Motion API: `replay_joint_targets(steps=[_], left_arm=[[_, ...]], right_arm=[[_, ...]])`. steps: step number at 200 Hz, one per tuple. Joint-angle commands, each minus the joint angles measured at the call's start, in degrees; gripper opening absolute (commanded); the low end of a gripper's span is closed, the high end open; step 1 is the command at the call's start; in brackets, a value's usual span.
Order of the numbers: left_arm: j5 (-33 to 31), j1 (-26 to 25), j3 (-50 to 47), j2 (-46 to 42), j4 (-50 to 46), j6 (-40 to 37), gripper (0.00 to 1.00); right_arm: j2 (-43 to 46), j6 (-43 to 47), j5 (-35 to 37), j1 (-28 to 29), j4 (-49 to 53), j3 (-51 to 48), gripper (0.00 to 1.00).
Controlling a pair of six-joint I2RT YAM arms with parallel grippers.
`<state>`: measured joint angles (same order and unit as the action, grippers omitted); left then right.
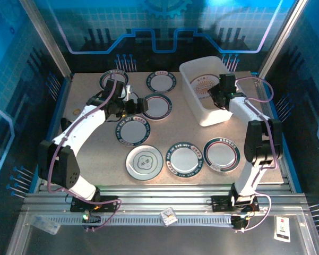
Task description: Place the plates into the plastic bin on the countertop
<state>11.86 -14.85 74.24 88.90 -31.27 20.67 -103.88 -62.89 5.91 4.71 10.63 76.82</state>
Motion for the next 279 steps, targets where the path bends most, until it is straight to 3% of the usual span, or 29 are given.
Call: replay_joint_targets(steps=[1, 50, 110, 196, 229, 256, 279], left_arm=[[0.88, -0.13, 1.53, 0.51, -1.28, -0.05, 0.99], [1.18, -0.18, 1.35, 0.99, -1.16, -0.03, 0.99], [1.2, -0.19, 2.56, 3.15, -1.81, 0.09, 0.99], [-0.35, -0.2, 3.71, 5.22, -5.04, -1.9, 0.99], [-0.34, -0.18, 4.61, 6.22, -5.73, -1.8, 0.99], [-0.16, -0.26, 5.82, 6.89, -6.41, -1.58, 0.99], [0.14, -0.27, 6.34, 6.82, -6.65, -1.67, 0.99]], right_arm=[[1.36, 1.52, -7.08, -0.23, -3.35, -0.95, 0.0], [2.35, 2.96, -5.4, -0.31, 0.55, -0.99, 0.0], [-6.2, 1.63, -3.24, 0.83, 4.89, 10.03, 0.0], [-15.52, -0.05, -4.28, 1.53, 2.1, 13.61, 0.01], [-16.64, 1.77, -3.11, 1.71, 3.63, 15.05, 0.14], [-15.3, 3.82, -2.39, 1.71, 4.37, 15.61, 0.44], [-13.73, 4.82, -1.76, 1.65, 6.36, 16.57, 0.63]])
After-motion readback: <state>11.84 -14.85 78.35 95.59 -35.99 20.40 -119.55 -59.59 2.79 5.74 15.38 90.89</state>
